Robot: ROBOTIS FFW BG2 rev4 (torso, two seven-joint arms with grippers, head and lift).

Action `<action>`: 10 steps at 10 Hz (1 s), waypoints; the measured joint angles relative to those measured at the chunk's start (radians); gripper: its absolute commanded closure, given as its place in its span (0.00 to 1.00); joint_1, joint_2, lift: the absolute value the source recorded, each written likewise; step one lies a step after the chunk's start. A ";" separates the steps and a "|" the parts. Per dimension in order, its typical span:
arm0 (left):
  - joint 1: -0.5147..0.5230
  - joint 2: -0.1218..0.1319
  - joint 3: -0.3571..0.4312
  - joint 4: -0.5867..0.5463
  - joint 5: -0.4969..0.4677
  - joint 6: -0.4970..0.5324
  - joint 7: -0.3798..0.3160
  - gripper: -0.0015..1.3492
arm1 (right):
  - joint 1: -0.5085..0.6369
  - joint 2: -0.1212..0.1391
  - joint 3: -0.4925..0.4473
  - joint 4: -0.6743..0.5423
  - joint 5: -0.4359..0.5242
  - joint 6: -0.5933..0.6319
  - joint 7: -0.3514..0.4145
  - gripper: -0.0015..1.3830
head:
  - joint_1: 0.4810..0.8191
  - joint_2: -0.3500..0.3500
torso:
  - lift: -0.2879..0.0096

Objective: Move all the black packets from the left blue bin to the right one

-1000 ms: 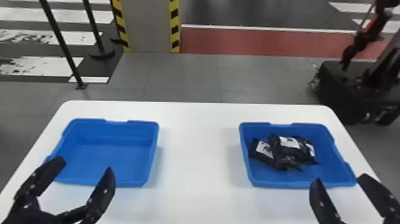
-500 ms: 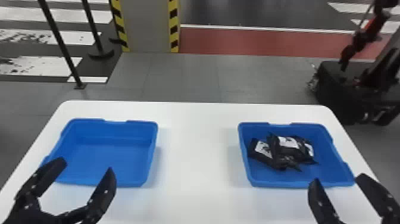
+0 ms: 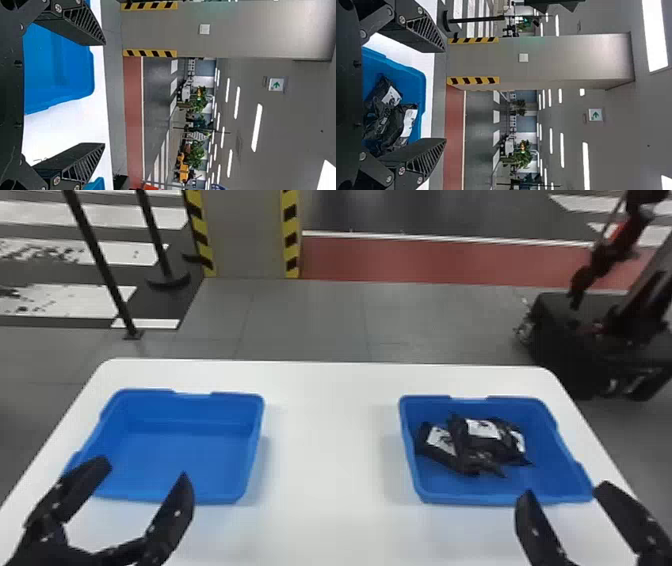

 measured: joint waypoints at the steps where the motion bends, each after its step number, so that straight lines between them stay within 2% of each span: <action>1: 0.000 0.000 -0.001 0.001 0.001 0.000 0.000 0.09 | -0.001 0.000 0.000 -0.001 0.000 0.005 0.000 0.17 | 0.63 0.45 | 0.60; 10: -0.005 0.015 -0.016 0.009 0.023 0.011 0.000 0.09 | -0.014 0.000 0.002 0.000 0.000 0.022 0.000 0.17 | 0.63 0.43 | 0.60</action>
